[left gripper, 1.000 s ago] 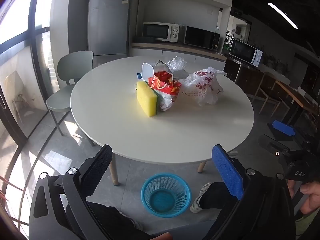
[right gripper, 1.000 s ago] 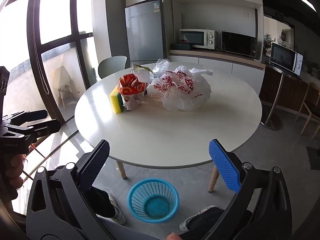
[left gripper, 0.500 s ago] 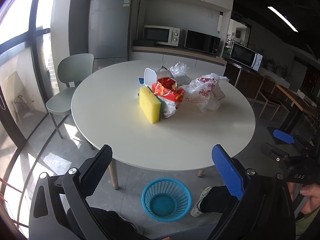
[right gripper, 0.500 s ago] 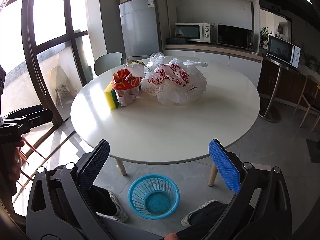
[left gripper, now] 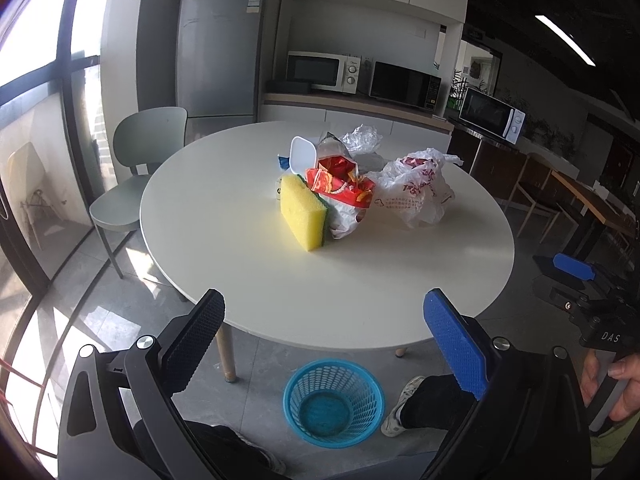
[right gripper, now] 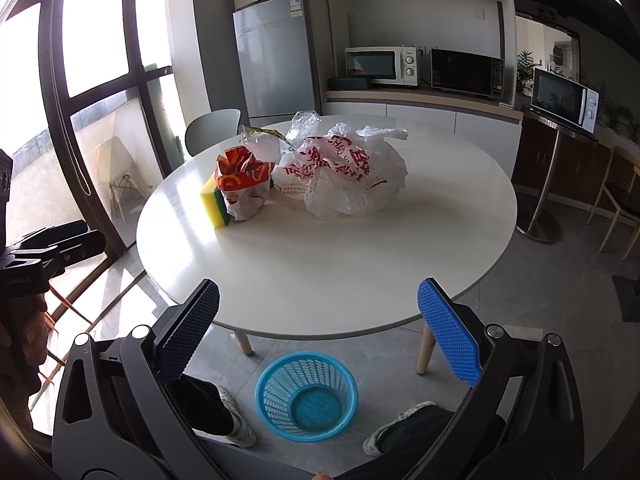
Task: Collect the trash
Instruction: 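Move both tools toward the trash pile on the table, then grasp the yellow sponge with the left tool while the right tool grasps the white plastic bag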
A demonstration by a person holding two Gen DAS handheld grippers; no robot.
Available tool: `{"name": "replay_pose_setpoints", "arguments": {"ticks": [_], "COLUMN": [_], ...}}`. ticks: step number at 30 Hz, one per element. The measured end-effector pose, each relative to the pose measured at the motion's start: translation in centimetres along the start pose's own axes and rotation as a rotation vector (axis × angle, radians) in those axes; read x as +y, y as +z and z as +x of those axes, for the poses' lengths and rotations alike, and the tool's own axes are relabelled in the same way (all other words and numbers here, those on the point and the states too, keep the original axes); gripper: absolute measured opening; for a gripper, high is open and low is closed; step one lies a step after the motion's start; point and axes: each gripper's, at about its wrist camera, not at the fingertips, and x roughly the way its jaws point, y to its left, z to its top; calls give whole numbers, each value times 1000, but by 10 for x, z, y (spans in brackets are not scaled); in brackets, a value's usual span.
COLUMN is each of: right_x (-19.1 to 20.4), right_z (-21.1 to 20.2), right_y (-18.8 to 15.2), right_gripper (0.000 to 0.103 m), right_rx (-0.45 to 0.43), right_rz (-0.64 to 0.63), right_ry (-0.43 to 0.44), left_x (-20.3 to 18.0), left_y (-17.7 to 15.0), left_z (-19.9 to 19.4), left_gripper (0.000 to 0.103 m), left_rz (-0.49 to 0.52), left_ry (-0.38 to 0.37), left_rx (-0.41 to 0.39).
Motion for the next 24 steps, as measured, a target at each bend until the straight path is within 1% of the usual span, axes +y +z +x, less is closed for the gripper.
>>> {"name": "replay_pose_setpoints", "arguments": {"ticks": [9,17,24], "right_x": [-4,-4,-4], "right_z": [0,1,7], "right_y": [5,13,26], "right_gripper": [95,95,95], "right_rx": [-7,-19,-33], "right_rz": [14,10,14], "right_ry": [-9,-15,-9], "left_x": [4,9,10], "left_y": [3,7,12], "left_z": [4,7,18], "left_gripper": [97,97,97], "left_rz": [0,-23,-21], "left_ry": [48,46,76], "left_rx": [-3,0,-1]}}
